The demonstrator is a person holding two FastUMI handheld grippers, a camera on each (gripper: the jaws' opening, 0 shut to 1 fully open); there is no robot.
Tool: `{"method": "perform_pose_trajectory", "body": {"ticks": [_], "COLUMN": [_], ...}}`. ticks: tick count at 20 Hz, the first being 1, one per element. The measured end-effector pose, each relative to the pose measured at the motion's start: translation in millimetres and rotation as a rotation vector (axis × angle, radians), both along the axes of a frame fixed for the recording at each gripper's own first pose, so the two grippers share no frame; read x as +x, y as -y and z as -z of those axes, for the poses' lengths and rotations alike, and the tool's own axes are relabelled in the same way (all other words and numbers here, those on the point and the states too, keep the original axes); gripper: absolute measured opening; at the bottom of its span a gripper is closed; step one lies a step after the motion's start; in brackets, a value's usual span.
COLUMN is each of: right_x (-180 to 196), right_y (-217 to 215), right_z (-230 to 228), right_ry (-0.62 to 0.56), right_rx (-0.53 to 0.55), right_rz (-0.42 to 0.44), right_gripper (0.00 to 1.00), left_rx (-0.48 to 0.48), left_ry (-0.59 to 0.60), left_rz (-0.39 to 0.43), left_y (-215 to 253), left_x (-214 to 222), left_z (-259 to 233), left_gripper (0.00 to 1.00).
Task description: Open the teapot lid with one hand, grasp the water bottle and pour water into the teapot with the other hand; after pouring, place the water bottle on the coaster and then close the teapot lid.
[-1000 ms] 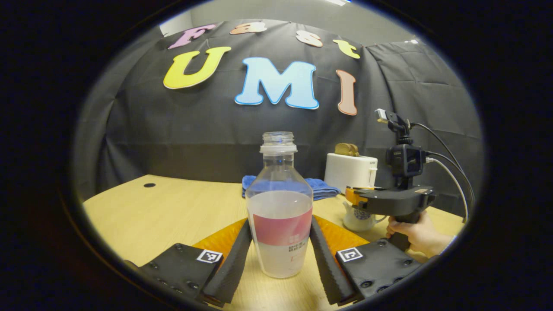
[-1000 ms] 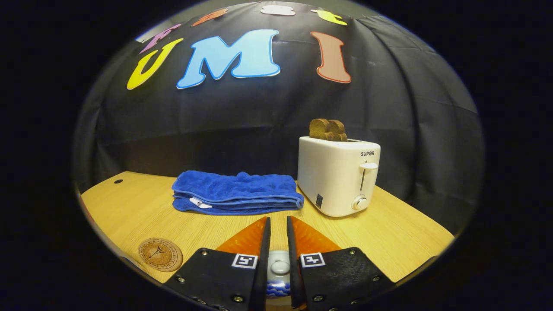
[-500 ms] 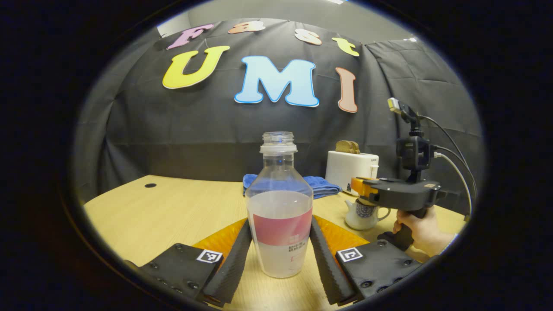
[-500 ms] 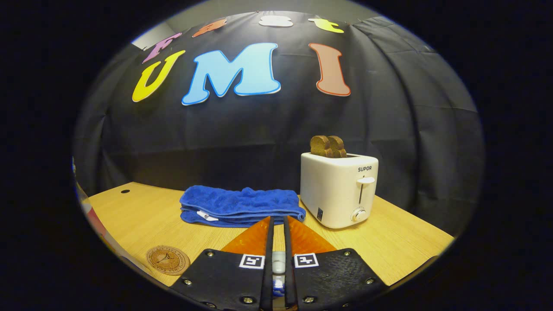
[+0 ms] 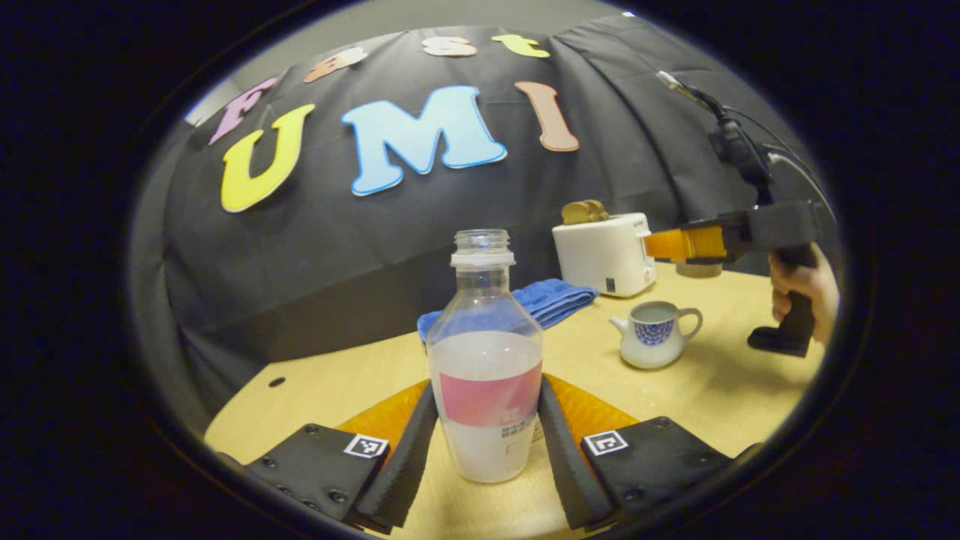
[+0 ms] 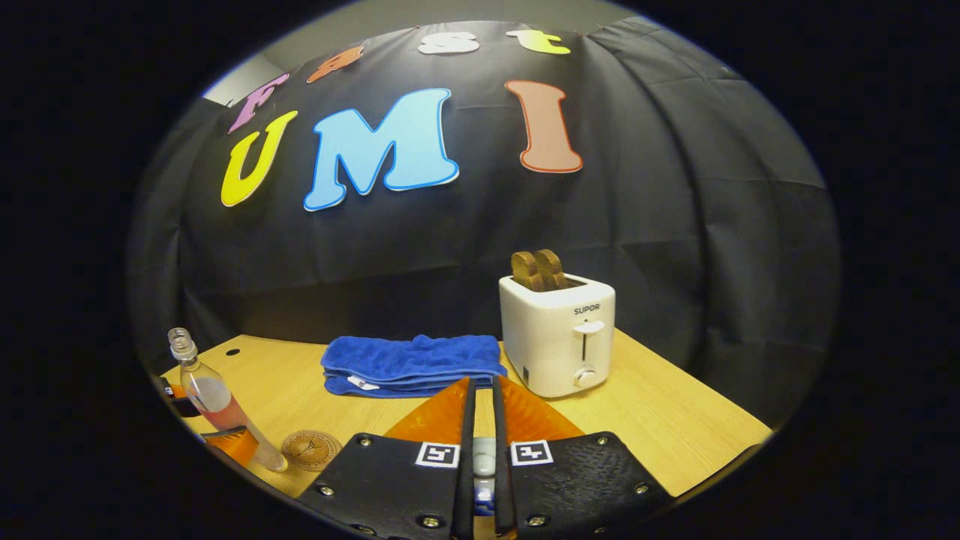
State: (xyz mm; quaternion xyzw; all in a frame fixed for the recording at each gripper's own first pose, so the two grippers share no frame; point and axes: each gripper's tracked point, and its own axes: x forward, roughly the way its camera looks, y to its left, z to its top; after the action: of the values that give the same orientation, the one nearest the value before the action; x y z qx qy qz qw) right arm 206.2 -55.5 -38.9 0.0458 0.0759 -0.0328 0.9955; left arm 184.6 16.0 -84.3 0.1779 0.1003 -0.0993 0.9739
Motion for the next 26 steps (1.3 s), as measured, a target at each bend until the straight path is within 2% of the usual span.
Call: {"method": "perform_pose_trajectory", "body": {"ticks": [4, 8, 13, 20, 26], "right_x": [-15.0, -30.8, -38.4, -36.5, -42.9], "right_y": [44.4, 68.5, 71.4, 78.7, 90.6], "right_z": [-11.9, -23.2, -33.0, -18.9, -29.2], "right_ry": [-0.001, 0.003, 0.025, -0.008, 0.037], "right_rx": [-0.096, -0.117, -0.09, -0.022, 0.03], "right_rz": [0.066, 0.106, 0.109, 0.111, 0.133], "right_gripper": [0.11, 0.1, 0.1, 0.1, 0.1], "left_rx": [0.182, 0.377, 0.624, 0.906, 1.18], "left_ry": [-0.009, -0.018, -0.006, 0.008, -0.042], "left_rz": [0.075, 0.128, 0.178, 0.281, 0.336], "left_y": [27.6, 44.9, 59.2, 82.5, 84.0], "left_x": [23.8, 49.0, 67.9, 76.7, 77.1], "left_z": [3.1, 10.5, 11.9, 5.9, 10.0], "left_gripper": [0.86, 0.85, 0.86, 0.86, 0.86]}}
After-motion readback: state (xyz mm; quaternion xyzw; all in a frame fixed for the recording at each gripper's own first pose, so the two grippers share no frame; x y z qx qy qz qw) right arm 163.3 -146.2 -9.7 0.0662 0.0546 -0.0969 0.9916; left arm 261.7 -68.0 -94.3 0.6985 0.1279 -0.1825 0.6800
